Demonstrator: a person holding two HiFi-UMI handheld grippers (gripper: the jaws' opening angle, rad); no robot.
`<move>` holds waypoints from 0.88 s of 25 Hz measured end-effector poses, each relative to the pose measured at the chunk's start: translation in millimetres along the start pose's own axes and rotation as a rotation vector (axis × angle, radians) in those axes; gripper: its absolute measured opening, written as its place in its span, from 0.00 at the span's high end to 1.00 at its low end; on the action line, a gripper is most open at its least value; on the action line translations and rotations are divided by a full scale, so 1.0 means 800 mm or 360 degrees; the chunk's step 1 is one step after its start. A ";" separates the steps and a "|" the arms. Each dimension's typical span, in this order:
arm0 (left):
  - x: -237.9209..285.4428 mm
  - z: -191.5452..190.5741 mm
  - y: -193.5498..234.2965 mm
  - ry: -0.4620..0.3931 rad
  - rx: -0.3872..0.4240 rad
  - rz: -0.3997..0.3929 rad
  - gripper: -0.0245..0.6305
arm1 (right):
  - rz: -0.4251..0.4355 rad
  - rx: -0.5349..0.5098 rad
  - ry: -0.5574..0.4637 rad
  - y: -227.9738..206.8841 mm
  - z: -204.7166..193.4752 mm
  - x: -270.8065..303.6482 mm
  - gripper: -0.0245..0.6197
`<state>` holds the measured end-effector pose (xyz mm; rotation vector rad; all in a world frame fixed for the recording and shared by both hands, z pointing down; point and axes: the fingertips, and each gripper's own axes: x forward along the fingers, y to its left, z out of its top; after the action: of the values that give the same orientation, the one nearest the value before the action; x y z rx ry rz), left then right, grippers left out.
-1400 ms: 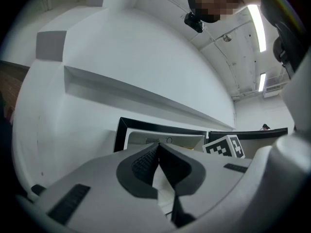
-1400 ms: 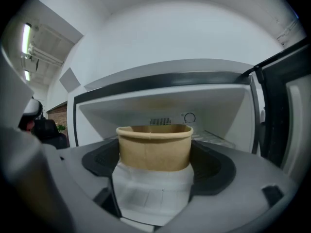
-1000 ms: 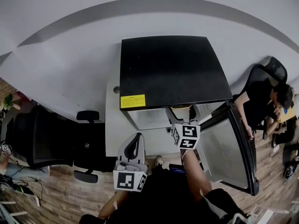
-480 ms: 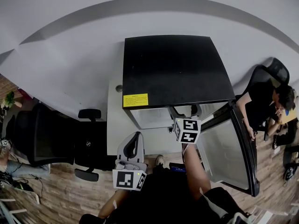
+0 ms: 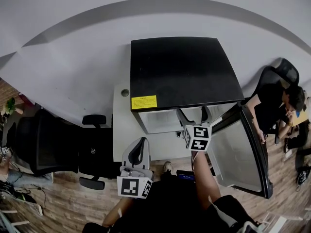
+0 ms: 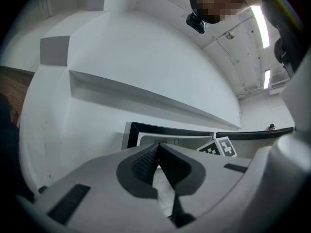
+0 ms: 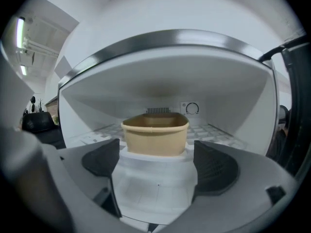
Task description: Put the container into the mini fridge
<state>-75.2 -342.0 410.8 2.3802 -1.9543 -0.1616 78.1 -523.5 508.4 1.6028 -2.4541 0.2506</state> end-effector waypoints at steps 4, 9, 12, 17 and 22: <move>-0.015 -0.003 -0.003 0.0005 -0.0011 -0.0070 0.95 | -0.0057 0.0051 -0.0060 -0.001 -0.004 -0.041 0.24; -0.053 -0.008 0.002 0.0023 -0.0031 -0.0141 0.95 | -0.0021 0.0064 -0.0084 0.045 -0.023 -0.102 0.27; -0.085 -0.010 0.000 0.0029 -0.0063 -0.0235 0.95 | -0.0156 0.0088 -0.0115 0.062 -0.033 -0.162 0.69; -0.138 -0.016 -0.006 0.0033 -0.0084 -0.0372 0.95 | -0.0250 0.0121 -0.0148 0.099 -0.046 -0.247 0.84; -0.176 -0.018 -0.014 0.0038 -0.0086 -0.0464 0.95 | -0.0278 0.0169 -0.0213 0.132 -0.046 -0.321 0.90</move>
<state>-89.9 -202.3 430.5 2.6044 -1.5617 -0.1946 84.4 -245.6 474.2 1.9251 -2.4123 0.2581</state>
